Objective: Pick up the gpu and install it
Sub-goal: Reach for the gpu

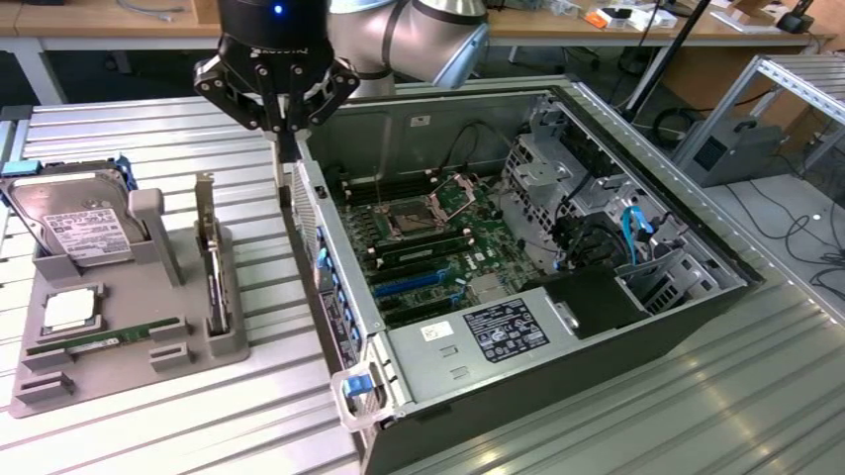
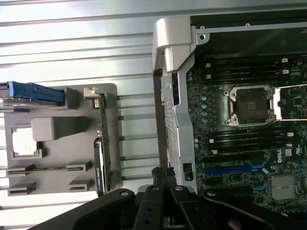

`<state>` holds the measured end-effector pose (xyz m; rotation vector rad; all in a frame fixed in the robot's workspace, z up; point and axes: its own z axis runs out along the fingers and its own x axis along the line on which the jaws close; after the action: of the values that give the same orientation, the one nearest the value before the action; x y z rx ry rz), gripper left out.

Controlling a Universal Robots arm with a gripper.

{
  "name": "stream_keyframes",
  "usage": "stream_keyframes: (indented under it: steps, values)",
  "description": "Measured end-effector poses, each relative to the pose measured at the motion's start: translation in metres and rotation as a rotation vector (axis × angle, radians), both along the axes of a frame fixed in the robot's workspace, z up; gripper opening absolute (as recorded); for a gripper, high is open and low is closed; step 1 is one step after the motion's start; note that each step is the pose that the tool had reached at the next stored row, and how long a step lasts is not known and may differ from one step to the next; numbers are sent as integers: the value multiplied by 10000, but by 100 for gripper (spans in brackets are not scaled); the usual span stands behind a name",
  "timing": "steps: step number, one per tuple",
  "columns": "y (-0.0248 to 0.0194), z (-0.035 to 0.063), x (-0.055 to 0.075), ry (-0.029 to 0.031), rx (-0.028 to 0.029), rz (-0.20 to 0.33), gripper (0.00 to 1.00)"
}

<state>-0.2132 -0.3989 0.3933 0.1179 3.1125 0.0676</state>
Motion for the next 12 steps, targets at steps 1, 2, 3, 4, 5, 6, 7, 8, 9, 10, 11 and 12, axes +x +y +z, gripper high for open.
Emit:
stream_keyframes:
  steps: [1,2,3,4,5,6,7,8,9,10,11,12]
  values:
    - [0,0,-4,0,0,0,11]
    - [0,0,-12,0,0,0,11]
    - [0,0,-16,0,0,0,11]
    - [0,0,-19,0,0,0,11]
    - [0,0,-22,0,0,0,11]
    - [0,0,-25,-1,1,0,11]
    - [0,0,-28,0,0,0,11]
    - [0,0,-31,0,0,0,11]
    - [0,0,-35,1,0,0,11]
    - [0,0,-40,0,0,0,11]
    - [0,0,-45,0,-1,0,11]
    - [0,0,-48,0,0,0,11]
